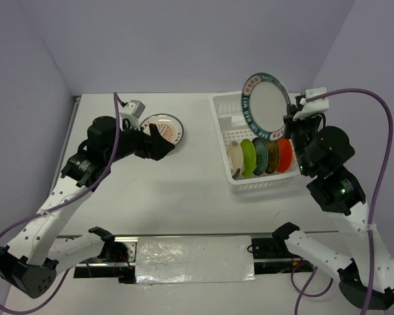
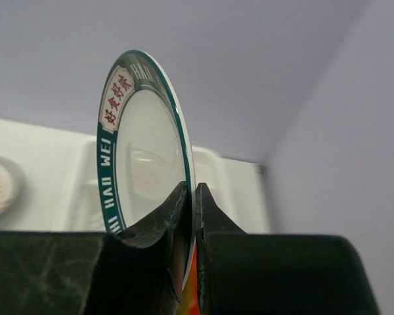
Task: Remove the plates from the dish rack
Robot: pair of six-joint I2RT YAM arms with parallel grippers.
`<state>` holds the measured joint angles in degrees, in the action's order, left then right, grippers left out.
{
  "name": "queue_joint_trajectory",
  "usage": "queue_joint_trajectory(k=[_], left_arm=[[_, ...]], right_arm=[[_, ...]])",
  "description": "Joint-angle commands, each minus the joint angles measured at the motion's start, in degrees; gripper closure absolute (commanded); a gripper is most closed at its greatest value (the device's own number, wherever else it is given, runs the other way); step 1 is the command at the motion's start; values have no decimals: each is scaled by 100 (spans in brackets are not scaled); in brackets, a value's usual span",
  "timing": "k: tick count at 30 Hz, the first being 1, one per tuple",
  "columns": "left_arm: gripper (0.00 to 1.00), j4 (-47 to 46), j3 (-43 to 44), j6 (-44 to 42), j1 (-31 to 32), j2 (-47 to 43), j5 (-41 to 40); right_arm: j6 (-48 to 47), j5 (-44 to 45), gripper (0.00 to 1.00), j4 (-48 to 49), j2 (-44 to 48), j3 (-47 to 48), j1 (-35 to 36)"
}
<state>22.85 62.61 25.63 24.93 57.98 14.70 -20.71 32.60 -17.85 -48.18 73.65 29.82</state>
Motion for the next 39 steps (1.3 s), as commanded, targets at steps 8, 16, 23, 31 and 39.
queue_joint_trajectory(k=[8, 16, 23, 31, 39], left_arm=[[13, -1152, 630, -49, 30, 187, 886], [76, -1222, 401, 39, 30, 258, 1255], [100, -897, 463, -32, 21, 372, 1071], [100, 166, 1165, 627, -189, 1022, -704], [100, -68, 1491, 1699, -1919, 2031, -1145]], right_arm=[[3976, -5798, 100, 983, 301, -1202, 50], [5103, -6135, 100, 2153, -7, -1792, 85], [4796, -5107, 100, 1917, 11, -1801, 50], [4515, -3675, 0, 1056, 63, -1898, -213], [4138, -2117, 0, -543, 775, -1714, -469]])
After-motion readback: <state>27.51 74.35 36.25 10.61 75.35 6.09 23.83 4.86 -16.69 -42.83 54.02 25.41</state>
